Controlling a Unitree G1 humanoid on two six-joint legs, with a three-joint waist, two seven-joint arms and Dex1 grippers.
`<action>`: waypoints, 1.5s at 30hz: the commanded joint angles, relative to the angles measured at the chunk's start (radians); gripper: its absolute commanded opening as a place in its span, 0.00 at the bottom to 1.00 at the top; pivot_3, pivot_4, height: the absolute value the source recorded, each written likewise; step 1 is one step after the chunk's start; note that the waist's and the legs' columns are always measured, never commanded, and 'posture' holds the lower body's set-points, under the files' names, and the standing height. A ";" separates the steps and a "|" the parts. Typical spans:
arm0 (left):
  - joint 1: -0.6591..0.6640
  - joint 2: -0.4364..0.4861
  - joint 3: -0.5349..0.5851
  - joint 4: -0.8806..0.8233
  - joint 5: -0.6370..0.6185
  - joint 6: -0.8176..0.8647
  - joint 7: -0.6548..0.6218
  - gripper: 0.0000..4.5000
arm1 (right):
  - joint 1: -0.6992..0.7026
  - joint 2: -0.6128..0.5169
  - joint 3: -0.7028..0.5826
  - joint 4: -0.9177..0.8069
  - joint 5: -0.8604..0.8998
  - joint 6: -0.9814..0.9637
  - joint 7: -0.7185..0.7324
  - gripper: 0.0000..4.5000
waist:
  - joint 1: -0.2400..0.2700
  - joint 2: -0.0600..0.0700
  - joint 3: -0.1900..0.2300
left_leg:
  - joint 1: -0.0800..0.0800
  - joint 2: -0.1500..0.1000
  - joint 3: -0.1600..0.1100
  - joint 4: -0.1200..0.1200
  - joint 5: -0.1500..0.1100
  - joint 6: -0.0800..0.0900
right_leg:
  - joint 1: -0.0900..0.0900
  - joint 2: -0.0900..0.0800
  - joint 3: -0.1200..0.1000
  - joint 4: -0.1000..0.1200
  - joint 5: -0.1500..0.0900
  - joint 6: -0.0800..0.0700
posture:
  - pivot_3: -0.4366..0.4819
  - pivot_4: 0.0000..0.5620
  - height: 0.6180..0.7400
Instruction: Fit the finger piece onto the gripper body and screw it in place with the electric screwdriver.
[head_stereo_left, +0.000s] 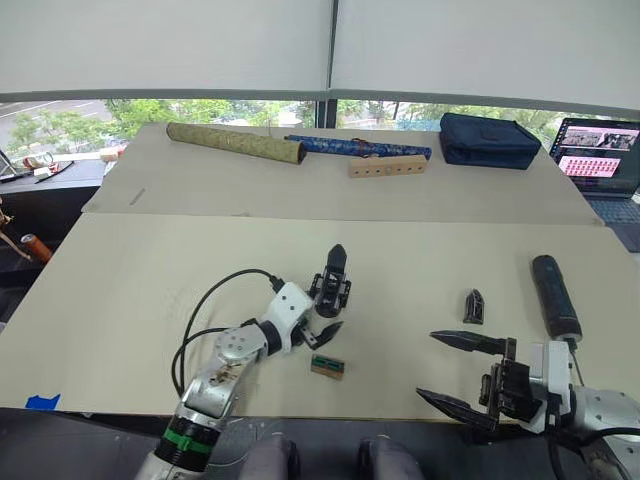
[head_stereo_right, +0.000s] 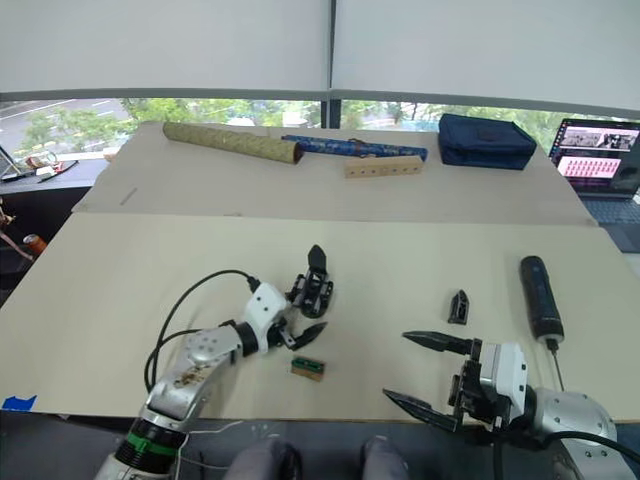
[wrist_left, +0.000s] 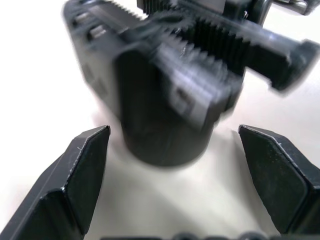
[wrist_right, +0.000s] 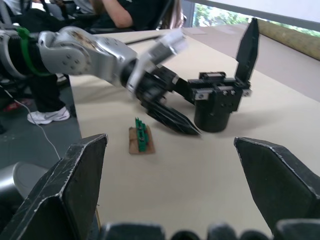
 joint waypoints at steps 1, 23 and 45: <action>0.020 0.074 0.073 -0.077 -0.102 0.012 -0.103 0.99 | 0.035 0.001 -0.061 -0.029 0.027 -0.015 -0.009 1.00 | 0.000 0.000 0.000 | 0.000 0.000 0.000 0.000 0.000 0.000 | 0.000 0.000 0.000 0.000 0.000 0.000 | 0.48 0.27 1.00; -0.099 0.435 0.361 -0.089 -0.614 0.103 -0.612 0.99 | 0.239 0.222 -0.317 -0.283 -0.036 0.460 -0.735 1.00 | -0.015 0.004 0.001 | 0.002 0.001 0.001 -0.003 0.005 -0.011 | 0.000 0.000 0.001 0.001 -0.002 -0.002 | 0.48 0.27 1.00; -0.099 0.418 0.352 -0.215 -0.630 0.127 -0.516 0.99 | -0.744 0.285 -0.216 -0.083 0.112 1.588 -1.484 1.00 | -0.027 0.004 0.001 | -0.005 -0.001 0.000 -0.003 0.006 -0.011 | -0.003 0.003 0.003 -0.003 -0.002 -0.001 | 0.48 0.27 1.00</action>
